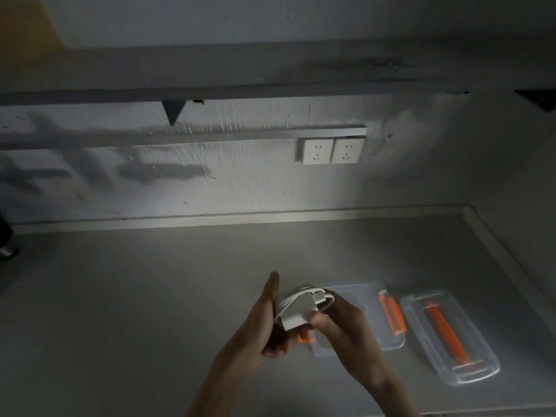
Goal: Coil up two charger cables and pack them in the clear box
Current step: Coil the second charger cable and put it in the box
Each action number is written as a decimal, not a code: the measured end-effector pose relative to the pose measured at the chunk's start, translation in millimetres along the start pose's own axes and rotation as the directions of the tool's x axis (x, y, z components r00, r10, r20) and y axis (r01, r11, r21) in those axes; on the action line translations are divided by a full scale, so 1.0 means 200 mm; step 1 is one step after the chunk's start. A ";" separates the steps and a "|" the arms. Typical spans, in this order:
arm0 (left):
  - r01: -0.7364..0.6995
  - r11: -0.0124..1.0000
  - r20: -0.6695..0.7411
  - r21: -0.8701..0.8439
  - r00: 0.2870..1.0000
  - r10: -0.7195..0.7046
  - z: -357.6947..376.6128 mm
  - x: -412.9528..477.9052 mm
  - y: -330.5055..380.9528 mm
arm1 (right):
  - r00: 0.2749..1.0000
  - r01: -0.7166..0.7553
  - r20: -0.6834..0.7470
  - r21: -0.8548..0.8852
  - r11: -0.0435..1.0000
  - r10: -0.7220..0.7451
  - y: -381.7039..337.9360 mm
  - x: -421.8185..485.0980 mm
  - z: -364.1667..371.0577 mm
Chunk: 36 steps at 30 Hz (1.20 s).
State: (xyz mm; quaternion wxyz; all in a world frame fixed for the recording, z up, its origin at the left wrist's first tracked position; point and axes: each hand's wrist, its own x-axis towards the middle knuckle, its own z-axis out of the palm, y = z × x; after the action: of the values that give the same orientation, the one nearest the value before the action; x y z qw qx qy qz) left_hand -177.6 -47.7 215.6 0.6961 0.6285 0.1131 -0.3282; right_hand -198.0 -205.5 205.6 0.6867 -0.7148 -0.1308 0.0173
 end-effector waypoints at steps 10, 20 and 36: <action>-0.348 0.911 -0.093 0.221 0.922 0.375 0.34 0.28 -0.09 | 0.947 -0.192 -0.197 0.288 0.938 0.255 0.18 -0.06 -0.41; -0.119 0.975 -0.244 0.189 0.956 0.164 0.47 0.62 -0.41 | 0.787 -0.428 -0.207 0.495 0.756 0.581 0.58 -0.12 -0.56; 0.208 0.853 -0.275 -0.479 0.887 -0.371 0.55 1.17 -0.68 | 0.226 -0.721 -0.325 0.578 0.382 0.918 1.23 0.20 -0.54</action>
State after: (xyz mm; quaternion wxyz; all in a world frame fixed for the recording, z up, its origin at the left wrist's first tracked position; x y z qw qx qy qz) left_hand -109.7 -226.0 -7.2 0.7279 0.4804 0.4032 -0.2771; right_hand -96.7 -308.4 -25.6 0.6702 -0.5178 0.5031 0.1721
